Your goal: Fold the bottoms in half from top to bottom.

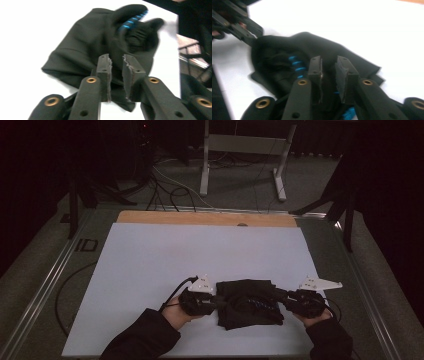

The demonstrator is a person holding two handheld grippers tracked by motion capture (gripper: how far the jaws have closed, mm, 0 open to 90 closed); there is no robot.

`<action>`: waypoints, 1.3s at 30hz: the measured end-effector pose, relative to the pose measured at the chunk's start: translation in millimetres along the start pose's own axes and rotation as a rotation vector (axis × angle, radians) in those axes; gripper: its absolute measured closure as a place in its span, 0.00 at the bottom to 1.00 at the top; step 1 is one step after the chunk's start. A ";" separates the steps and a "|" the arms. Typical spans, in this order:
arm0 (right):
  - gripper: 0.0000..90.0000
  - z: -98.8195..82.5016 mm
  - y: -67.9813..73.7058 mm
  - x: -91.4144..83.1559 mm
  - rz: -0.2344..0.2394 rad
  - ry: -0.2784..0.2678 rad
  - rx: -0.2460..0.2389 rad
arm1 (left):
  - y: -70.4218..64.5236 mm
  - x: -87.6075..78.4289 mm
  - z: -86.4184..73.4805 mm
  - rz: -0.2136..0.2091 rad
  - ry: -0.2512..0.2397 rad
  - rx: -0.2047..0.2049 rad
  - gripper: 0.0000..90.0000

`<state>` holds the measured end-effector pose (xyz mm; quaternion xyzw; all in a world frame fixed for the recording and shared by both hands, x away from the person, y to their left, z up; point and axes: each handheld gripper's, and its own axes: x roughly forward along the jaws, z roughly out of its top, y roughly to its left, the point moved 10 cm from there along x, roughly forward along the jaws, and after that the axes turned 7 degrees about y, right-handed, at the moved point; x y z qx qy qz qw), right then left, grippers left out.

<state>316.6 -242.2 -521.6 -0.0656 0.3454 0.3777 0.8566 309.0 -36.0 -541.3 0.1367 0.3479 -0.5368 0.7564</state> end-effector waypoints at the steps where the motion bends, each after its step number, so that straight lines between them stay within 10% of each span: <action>1: 0.96 1.2 -3.9 2.2 -0.008 0.002 0.004 | 4.1 1.7 1.0 0.010 0.002 -0.016 0.93; 7: 1.00 2.1 -16.9 26.9 -0.015 0.033 0.017 | 21.9 22.3 8.3 0.047 0.022 -0.044 1.00; 15: 1.00 -5.5 -11.9 57.0 0.061 0.109 0.014 | 11.6 49.6 12.4 -0.018 0.092 -0.004 1.00; 29: 1.00 -37.5 23.7 45.6 0.129 0.148 -0.026 | -37.4 51.7 -4.2 -0.111 0.138 0.076 1.00; 39: 1.00 -51.4 36.7 33.8 0.130 0.164 -0.029 | -48.1 47.6 -20.4 -0.129 0.158 0.074 1.00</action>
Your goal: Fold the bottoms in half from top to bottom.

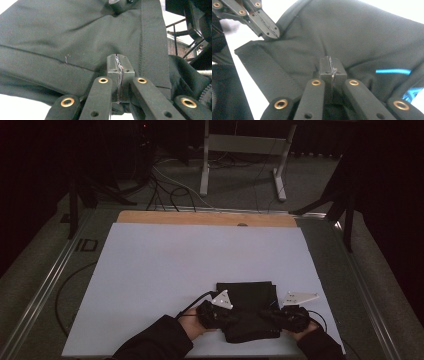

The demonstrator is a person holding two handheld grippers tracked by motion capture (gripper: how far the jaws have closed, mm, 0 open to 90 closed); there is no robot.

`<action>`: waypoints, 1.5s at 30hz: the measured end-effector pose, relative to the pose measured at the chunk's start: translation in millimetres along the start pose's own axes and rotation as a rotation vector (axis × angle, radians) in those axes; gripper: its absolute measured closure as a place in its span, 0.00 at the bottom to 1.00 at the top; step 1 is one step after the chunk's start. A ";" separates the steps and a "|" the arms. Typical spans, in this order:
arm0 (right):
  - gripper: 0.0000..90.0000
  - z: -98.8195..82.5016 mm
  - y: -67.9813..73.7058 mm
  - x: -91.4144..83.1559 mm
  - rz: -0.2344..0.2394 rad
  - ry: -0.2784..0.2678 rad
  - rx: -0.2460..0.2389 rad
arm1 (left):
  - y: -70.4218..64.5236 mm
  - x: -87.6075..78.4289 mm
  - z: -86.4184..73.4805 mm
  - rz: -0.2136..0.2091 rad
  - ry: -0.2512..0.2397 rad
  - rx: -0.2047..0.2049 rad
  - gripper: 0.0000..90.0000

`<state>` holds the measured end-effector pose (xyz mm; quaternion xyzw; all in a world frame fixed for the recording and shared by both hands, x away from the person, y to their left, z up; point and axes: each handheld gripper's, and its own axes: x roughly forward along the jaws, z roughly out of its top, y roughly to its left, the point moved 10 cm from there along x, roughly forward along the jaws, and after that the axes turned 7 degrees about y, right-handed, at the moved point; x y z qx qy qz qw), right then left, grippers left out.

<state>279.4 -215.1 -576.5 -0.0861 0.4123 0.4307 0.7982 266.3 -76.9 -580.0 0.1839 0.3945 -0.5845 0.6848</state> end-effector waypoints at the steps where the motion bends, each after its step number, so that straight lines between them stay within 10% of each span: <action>1: 1.00 -2.1 0.3 0.0 -0.004 0.004 -0.007 | -1.0 0.7 -2.2 -0.004 0.003 -0.001 1.00; 18: 1.00 -31.0 20.6 6.6 -0.005 0.052 -0.025 | -5.5 6.8 -27.7 -0.009 0.036 -0.015 1.00; 31: 1.00 -17.1 15.9 -0.4 -0.017 0.014 -0.036 | -6.0 -1.1 -13.9 -0.037 -0.012 -0.021 0.88; 45: 0.41 11.2 4.0 -13.4 -0.073 -0.078 -0.059 | 4.5 -17.9 1.2 0.031 -0.077 -0.028 0.46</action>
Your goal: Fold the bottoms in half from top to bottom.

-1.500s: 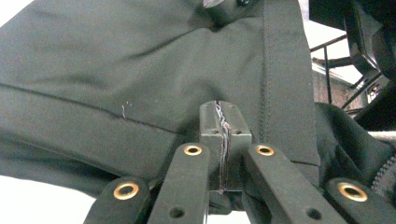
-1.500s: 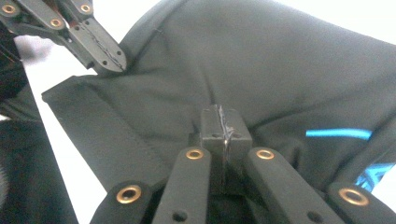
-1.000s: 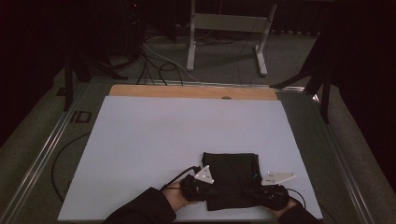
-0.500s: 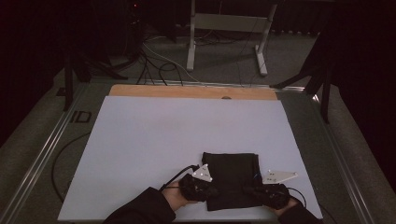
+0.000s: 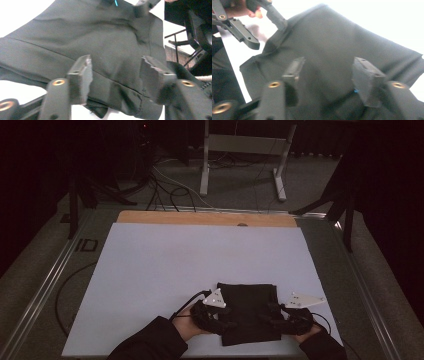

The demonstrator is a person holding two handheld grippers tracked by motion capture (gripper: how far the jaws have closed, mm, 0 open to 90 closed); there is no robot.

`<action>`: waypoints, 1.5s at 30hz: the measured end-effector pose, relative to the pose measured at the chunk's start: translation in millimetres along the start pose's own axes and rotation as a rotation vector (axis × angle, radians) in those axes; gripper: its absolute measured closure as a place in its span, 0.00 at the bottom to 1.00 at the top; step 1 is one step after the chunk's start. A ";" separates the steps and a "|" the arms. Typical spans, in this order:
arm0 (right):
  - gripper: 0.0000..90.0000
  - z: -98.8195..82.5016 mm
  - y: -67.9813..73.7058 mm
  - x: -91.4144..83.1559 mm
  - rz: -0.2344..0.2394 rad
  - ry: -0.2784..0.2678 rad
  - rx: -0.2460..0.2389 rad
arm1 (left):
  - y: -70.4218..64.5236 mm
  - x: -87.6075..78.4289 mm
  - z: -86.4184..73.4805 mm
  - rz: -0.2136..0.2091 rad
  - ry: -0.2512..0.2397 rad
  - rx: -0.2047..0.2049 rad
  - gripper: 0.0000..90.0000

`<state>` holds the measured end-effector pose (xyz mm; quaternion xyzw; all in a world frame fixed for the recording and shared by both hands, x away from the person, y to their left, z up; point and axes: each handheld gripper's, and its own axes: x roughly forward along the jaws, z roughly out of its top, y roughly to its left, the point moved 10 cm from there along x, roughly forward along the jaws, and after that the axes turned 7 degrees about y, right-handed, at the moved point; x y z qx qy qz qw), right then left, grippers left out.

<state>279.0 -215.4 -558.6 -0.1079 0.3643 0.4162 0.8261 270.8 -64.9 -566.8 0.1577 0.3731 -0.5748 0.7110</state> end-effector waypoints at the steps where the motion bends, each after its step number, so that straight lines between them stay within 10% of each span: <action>1: 0.36 1.8 -0.1 0.3 -0.009 -0.002 -0.002 | 1.1 -1.2 0.6 0.009 -0.001 0.002 0.41; 11: 0.15 21.8 1.9 0.1 -0.006 -0.044 -0.012 | 13.9 -13.3 4.5 0.082 -0.015 -0.016 0.01; 29: 0.11 48.3 -19.5 -15.1 -0.113 -0.092 -0.047 | 33.5 -37.5 19.1 0.167 -0.110 -0.093 0.00; 45: 0.11 27.9 -50.4 -4.5 -0.205 -0.082 0.042 | 62.9 -20.4 7.1 0.217 -0.114 -0.239 0.00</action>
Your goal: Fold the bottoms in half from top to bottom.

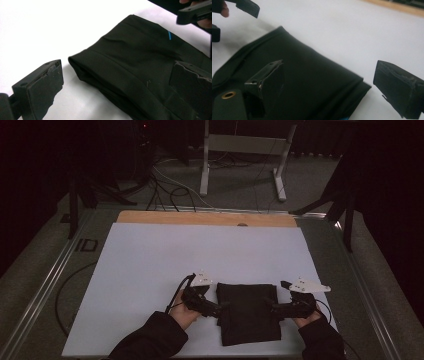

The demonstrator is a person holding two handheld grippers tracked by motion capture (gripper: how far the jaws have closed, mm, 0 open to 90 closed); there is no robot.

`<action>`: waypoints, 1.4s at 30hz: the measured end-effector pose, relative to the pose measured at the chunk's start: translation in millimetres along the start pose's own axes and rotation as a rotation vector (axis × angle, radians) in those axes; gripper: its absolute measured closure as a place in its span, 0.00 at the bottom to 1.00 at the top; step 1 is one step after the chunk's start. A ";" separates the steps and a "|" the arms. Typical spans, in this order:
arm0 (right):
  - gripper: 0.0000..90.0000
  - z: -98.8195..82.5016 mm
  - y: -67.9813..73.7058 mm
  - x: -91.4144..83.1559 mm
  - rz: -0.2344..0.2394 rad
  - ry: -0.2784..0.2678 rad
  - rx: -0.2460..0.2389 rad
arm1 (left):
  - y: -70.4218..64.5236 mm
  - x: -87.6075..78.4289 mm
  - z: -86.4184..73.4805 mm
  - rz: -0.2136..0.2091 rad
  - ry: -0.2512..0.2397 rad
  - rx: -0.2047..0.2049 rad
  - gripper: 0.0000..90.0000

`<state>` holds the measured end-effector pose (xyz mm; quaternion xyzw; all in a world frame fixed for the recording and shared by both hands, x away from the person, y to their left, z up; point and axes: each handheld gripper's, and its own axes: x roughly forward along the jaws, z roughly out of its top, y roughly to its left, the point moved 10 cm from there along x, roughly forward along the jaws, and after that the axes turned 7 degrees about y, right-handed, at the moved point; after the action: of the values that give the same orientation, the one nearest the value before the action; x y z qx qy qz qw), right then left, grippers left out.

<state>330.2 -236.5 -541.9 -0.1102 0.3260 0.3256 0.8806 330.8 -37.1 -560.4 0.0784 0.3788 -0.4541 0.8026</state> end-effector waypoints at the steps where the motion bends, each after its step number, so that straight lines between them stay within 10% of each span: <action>1: 0.11 -3.8 -2.2 2.6 -0.008 0.006 0.012 | 2.6 2.9 -2.2 -0.004 0.006 -0.010 0.00; 16: 0.10 -27.3 -10.0 17.6 -0.015 0.069 0.124 | -0.5 31.0 -24.0 -0.066 0.163 -0.086 0.06; 32: 0.19 -52.7 -7.8 31.2 0.027 0.163 0.179 | -8.0 34.4 -26.4 -0.042 0.153 -0.119 0.41; 42: 0.45 -55.1 2.5 28.5 0.034 0.170 0.138 | -15.1 39.0 -25.2 -0.051 0.167 -0.137 0.60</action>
<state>317.3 -242.6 -602.3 -0.0712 0.4229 0.3068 0.8497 317.1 -60.0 -601.2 0.0514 0.4764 -0.4392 0.7599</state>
